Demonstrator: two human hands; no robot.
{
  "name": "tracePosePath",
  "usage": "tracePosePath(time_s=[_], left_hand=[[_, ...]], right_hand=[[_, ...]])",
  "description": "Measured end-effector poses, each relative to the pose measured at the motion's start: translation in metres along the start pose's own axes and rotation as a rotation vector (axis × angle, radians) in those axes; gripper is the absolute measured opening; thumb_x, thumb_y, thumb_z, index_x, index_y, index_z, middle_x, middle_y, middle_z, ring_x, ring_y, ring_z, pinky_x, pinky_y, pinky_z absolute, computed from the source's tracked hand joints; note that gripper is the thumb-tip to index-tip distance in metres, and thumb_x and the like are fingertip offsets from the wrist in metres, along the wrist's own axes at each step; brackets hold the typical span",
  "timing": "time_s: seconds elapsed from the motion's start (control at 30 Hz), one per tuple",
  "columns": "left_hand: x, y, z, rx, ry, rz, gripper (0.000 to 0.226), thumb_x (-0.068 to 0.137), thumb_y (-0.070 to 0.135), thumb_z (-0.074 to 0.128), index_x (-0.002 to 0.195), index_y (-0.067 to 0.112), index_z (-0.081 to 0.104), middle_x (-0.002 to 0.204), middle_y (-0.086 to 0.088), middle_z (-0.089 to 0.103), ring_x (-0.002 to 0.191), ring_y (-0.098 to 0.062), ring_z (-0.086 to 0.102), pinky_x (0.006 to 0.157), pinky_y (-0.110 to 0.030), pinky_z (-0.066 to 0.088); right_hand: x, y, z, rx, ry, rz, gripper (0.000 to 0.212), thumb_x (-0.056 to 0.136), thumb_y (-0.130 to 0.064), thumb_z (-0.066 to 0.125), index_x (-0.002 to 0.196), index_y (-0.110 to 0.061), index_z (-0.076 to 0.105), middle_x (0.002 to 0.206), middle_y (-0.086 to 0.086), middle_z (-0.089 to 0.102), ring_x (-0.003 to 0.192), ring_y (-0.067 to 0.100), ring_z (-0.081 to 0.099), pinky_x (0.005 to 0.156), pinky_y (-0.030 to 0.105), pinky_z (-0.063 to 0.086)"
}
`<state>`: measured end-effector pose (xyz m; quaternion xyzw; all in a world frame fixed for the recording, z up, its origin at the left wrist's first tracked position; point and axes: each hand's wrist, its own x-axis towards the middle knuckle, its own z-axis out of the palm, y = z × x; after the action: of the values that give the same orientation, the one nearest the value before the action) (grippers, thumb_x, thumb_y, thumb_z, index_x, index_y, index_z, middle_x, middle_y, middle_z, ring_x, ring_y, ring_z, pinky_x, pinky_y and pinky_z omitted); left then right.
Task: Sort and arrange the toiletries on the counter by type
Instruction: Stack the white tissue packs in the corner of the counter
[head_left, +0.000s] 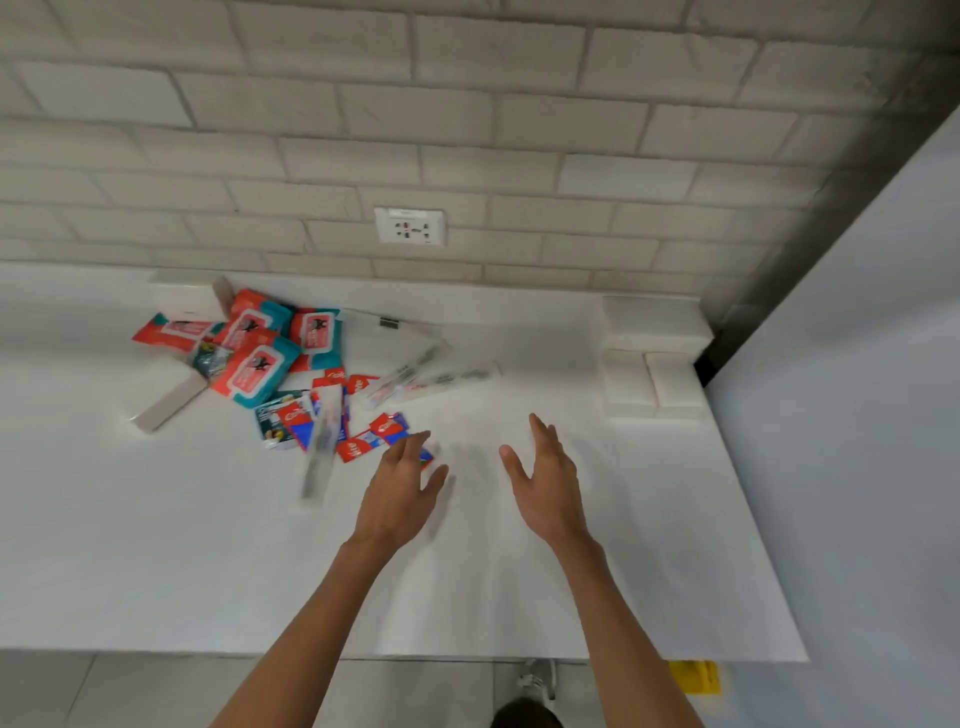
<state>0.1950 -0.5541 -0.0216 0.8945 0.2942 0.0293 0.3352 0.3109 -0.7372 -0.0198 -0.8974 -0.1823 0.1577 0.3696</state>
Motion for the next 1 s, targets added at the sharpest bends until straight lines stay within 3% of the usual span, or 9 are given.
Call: tracePosePath(time_s=[0.33,0.47,0.63,0.83,1.0], left_hand=[[-0.085,-0.162,-0.114,-0.034,0.098,-0.146,0.054,0.101,0.044,0.059,0.148,0.022,0.047,0.153,-0.004,0.050,0.136,-0.028,0.051,0.108,-0.044,0.048],[-0.096,-0.209,-0.150,-0.059,0.146,-0.219,0.053,0.101,0.044,0.058,0.148,0.021,0.047,0.152,-0.006,0.050,0.136,-0.031,0.050,0.110,-0.045,0.044],[-0.078,-0.251,-0.187,-0.059,0.199,-0.260,0.055,0.101,0.043,0.060,0.148,0.018,0.047,0.152,-0.009,0.051,0.134,-0.033,0.053,0.109,-0.046,0.046],[-0.015,-0.289,-0.238,0.003,0.258,-0.248,0.063,0.098,0.039,0.065,0.150,0.012,0.043,0.152,-0.016,0.048,0.134,-0.038,0.051,0.107,-0.049,0.046],[0.053,-0.307,-0.271,0.044,0.250,-0.226,0.078,0.091,0.038,0.075,0.153,0.011,0.036,0.157,-0.015,0.040,0.142,-0.036,0.040,0.111,-0.051,0.043]], right_hand=[[-0.070,-0.113,0.150,-0.021,-0.101,-0.043,0.066,0.107,-0.052,0.056,0.165,-0.030,0.032,0.170,0.000,0.038,0.152,0.025,0.044,0.115,0.044,0.052],[-0.074,-0.148,0.192,-0.055,-0.150,-0.081,0.065,0.108,-0.047,0.058,0.165,-0.029,0.034,0.171,0.000,0.038,0.156,0.024,0.039,0.120,0.043,0.046],[-0.064,-0.180,0.235,-0.038,-0.179,-0.139,0.062,0.107,-0.043,0.062,0.162,-0.026,0.039,0.168,0.000,0.043,0.152,0.023,0.046,0.113,0.041,0.052],[-0.029,-0.229,0.290,-0.085,-0.198,-0.189,0.060,0.108,-0.041,0.061,0.162,-0.022,0.040,0.168,0.000,0.043,0.157,0.019,0.036,0.111,0.039,0.052],[0.007,-0.272,0.322,-0.123,-0.198,-0.193,0.060,0.109,-0.042,0.058,0.163,-0.022,0.038,0.170,0.001,0.040,0.159,0.019,0.034,0.118,0.036,0.044]])
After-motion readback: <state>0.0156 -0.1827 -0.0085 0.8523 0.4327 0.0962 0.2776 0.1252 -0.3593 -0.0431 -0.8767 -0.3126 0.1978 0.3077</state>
